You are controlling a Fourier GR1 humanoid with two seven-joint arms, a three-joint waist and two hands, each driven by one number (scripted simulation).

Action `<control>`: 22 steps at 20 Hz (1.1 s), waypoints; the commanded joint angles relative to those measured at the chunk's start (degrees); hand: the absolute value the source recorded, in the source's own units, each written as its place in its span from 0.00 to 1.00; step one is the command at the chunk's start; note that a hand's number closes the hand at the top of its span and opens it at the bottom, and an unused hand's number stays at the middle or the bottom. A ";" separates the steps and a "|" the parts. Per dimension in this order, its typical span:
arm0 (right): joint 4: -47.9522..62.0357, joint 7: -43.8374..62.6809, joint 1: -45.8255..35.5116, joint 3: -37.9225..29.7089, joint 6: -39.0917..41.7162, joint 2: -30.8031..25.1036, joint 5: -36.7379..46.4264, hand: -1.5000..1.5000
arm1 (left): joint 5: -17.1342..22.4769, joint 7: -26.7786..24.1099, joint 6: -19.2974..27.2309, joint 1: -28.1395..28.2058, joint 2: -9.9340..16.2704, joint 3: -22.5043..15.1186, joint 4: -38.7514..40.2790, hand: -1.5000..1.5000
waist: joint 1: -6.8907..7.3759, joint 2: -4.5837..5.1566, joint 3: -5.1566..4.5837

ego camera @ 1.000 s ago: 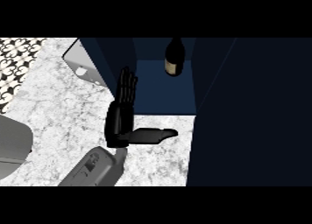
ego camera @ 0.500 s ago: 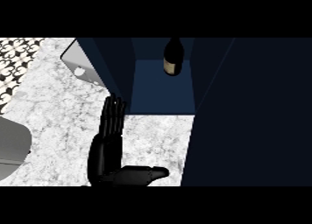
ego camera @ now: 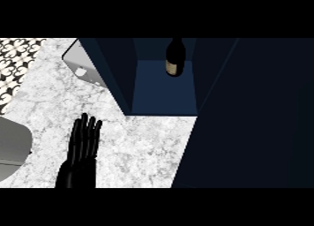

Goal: Pick up the wine, place it into the cabinet and close the cabinet

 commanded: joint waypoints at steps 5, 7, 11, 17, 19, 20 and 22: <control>-10.28 9.74 -4.46 12.70 -2.96 3.05 0.50 1.00 | 3.45 -0.85 -4.73 8.16 7.87 5.20 -7.57 0.00 | 0.85 0.00 -0.25; -7.44 10.12 -6.22 12.71 -4.03 4.67 0.06 1.00 | 5.96 -2.28 -7.47 10.23 9.76 8.85 -8.72 0.00 | 1.17 0.15 -0.23; -3.59 11.99 -8.25 15.81 -4.83 6.79 0.30 1.00 | 7.98 -2.44 -9.51 13.67 11.75 10.55 -11.86 0.00 | 2.08 -0.08 -0.32; 3.30 15.05 -18.59 19.45 -11.83 13.91 3.63 1.00 | 12.93 -1.99 -14.57 15.92 16.32 17.95 -12.26 0.00 | 2.97 -0.04 -0.43; 4.21 15.67 -21.82 23.40 -17.40 14.01 5.98 1.00 | 14.67 -1.92 -16.32 15.91 16.17 19.02 -11.71 0.00 | 1.59 -0.11 -0.37; 7.55 14.69 -25.86 21.84 -19.96 14.04 5.32 1.00 | 14.33 -3.01 -17.34 17.37 16.97 19.54 -12.19 0.00 | 2.85 0.10 -0.38; 11.30 16.10 -32.78 20.45 -23.71 14.09 4.65 1.00 | 15.25 -3.03 -19.14 19.66 18.18 20.28 -14.67 0.00 | 3.39 0.25 -0.29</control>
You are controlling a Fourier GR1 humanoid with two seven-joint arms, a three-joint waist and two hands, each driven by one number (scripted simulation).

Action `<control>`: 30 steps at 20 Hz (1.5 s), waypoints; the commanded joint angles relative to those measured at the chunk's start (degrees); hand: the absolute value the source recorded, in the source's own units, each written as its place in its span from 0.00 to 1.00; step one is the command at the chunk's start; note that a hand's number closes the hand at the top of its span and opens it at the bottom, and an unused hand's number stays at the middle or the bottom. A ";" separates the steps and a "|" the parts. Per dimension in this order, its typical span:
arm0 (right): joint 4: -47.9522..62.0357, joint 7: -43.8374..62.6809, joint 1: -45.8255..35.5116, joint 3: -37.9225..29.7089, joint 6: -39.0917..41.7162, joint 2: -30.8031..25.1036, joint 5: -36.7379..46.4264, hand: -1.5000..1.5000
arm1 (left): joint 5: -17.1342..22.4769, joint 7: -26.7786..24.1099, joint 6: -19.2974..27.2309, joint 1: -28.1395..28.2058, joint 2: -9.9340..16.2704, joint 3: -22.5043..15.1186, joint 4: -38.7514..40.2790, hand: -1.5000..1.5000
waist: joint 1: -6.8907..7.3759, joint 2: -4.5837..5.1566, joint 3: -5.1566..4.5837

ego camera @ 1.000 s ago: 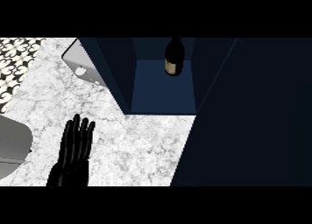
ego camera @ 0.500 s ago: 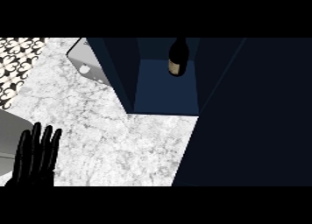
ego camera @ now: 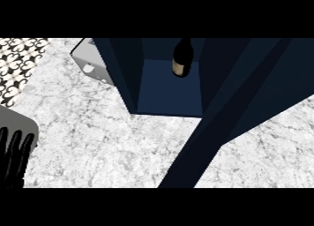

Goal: Pick up the wine, place it into the cabinet and close the cabinet

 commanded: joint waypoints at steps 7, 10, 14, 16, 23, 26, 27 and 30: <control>17.32 0.97 -29.96 2.17 -21.06 2.27 -4.39 1.00 | 5.28 -1.41 -9.30 4.15 3.88 7.62 -0.05 0.00 | 1.01 0.38 0.07; 23.92 0.95 -38.60 -0.85 -25.44 2.33 -10.35 1.00 | 8.98 -0.32 -11.66 5.21 5.89 12.49 -0.76 0.00 | 1.50 0.46 0.16; 35.02 -1.04 -52.11 -6.41 -25.61 2.36 -16.90 1.00 | 11.48 0.93 -14.79 3.41 7.25 15.33 1.81 0.00 | 1.34 0.76 0.21; 42.19 -6.14 -55.58 -7.07 -26.46 2.37 -19.45 1.00 | 12.68 0.93 -16.25 4.01 7.07 16.37 2.19 0.00 | 1.46 0.89 0.24; 56.95 -7.80 -67.72 -11.25 -18.74 2.38 -36.57 1.00 | 14.02 1.52 -19.82 4.00 8.25 19.42 4.38 0.00 | 2.62 1.29 0.19; 59.87 -3.92 -67.91 -11.70 -7.99 2.38 -45.19 1.00 | 15.47 2.79 -19.28 2.01 9.27 21.05 3.88 0.00 | 2.86 1.78 0.23; 61.65 -3.18 -68.20 -11.21 -5.44 2.38 -47.08 1.00 | 16.29 2.66 -20.72 1.97 8.91 21.00 4.57 0.00 | 2.43 1.67 0.21; 71.76 -6.55 -70.18 -15.67 -3.38 2.38 -51.01 1.00 | 17.16 3.66 -21.35 5.11 10.39 24.75 2.50 0.00 | 2.68 1.19 0.30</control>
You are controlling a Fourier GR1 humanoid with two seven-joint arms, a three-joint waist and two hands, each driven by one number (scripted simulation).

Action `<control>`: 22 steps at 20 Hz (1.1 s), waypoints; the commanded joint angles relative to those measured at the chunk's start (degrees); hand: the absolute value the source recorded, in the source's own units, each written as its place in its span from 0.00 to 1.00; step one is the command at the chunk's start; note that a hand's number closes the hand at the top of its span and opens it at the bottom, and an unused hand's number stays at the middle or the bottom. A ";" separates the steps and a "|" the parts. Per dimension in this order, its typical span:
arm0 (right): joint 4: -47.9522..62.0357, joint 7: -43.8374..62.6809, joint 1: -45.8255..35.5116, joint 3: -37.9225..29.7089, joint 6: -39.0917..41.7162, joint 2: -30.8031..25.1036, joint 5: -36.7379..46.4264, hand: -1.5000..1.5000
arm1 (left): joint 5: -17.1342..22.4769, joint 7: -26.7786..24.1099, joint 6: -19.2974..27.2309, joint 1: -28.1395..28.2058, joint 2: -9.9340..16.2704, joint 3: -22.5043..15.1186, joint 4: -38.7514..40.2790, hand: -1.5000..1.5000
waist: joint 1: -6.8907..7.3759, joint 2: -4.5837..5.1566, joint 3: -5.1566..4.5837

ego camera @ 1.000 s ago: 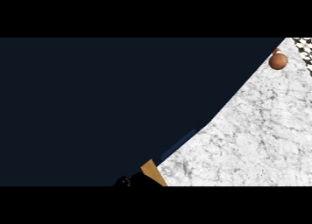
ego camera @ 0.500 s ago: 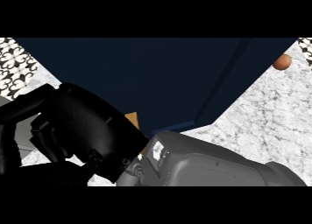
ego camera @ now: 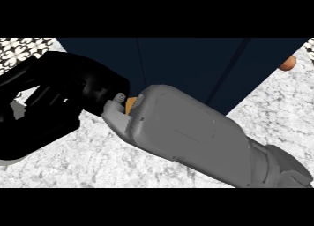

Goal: Pick up the wine, place it into the cabinet and close the cabinet

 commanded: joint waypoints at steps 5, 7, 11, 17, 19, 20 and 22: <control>20.77 -12.35 -5.15 -6.92 7.78 -1.28 1.84 1.00 | 0.33 1.41 0.95 1.88 -0.78 3.12 -1.81 0.00 | -2.14 -0.21 0.11; 26.07 -16.98 -5.53 -6.20 6.32 0.00 4.10 1.00 | 1.58 1.87 -2.67 1.42 0.38 4.82 0.99 0.00 | -1.92 -0.06 0.03; 30.04 -20.80 -3.95 -8.89 8.33 -3.79 5.19 1.00 | 2.45 3.08 -1.49 1.90 0.00 5.46 -1.21 0.00 | -2.42 -0.17 0.13; 32.32 -23.38 -2.20 -9.24 9.34 -6.46 4.75 1.00 | 3.13 4.99 -1.23 -0.28 0.90 4.48 -3.05 0.00 | -3.42 0.45 0.15; 32.60 -25.24 -1.16 -9.73 10.20 -7.82 4.92 1.00 | 3.29 4.61 -2.47 0.91 -0.21 3.34 -3.42 0.00 | -3.14 0.39 0.11; 32.61 -24.24 -1.72 -10.86 10.19 -8.87 3.97 1.00 | 3.52 5.12 -1.83 0.25 0.71 4.59 -2.89 0.00 | -3.67 0.42 0.14; 32.67 -26.17 -0.59 -10.95 10.26 -9.32 4.26 1.00 | 3.70 5.25 -1.55 -0.15 -0.20 3.00 -3.45 0.00 | -4.63 0.75 0.12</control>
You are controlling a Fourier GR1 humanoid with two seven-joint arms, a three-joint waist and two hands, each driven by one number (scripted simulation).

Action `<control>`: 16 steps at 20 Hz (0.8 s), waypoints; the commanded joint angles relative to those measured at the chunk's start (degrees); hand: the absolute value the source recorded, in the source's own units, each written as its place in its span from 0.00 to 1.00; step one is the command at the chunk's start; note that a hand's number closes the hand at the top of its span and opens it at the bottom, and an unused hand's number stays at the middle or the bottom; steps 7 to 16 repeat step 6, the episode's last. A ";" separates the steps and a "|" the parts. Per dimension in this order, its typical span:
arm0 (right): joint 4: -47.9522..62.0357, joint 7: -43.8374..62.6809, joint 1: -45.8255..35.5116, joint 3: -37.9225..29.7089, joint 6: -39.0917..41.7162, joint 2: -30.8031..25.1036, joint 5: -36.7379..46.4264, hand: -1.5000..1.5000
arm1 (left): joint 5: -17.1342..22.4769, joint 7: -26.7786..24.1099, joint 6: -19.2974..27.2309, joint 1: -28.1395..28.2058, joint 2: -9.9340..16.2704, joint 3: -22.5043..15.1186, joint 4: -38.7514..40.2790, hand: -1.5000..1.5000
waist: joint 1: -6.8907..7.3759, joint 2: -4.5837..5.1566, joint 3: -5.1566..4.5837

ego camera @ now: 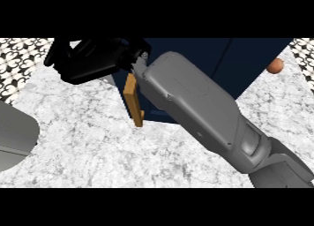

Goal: Pick up the wine, place it into the cabinet and close the cabinet

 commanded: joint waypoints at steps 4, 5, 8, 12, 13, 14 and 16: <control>8.59 -3.40 2.94 -4.78 -3.25 -8.97 0.83 1.00 | 1.33 1.58 -0.23 -1.09 -0.69 -2.58 -1.67 0.00 | -3.41 3.37 1.65; 8.58 -3.93 3.45 -4.22 -3.34 -8.64 1.06 1.00 | 0.86 1.68 0.50 -0.83 -1.39 -3.81 -1.72 0.00 | -3.79 3.35 1.65; 8.51 -4.49 3.12 -4.00 -3.82 -8.15 1.18 1.00 | 0.88 2.09 1.28 -1.67 -1.17 -3.92 -2.21 0.00 | -4.23 3.28 1.71; 8.51 -4.49 3.12 -4.00 -3.82 -8.15 1.18 1.00 | 0.88 2.09 1.28 -1.67 -1.17 -3.92 -2.21 0.00 | -4.23 3.28 1.71; 8.51 -4.49 3.12 -4.00 -3.82 -8.15 1.18 1.00 | 0.88 2.09 1.28 -1.67 -1.17 -3.92 -2.21 0.00 | -4.23 3.28 1.71; 8.51 -4.49 3.12 -4.00 -3.82 -8.15 1.18 1.00 | 0.88 2.09 1.28 -1.67 -1.17 -3.92 -2.21 0.00 | -4.23 3.28 1.71; 8.51 -4.49 3.12 -4.00 -3.82 -8.15 1.18 1.00 | 0.88 2.09 1.28 -1.67 -1.17 -3.92 -2.21 0.00 | -4.23 3.28 1.71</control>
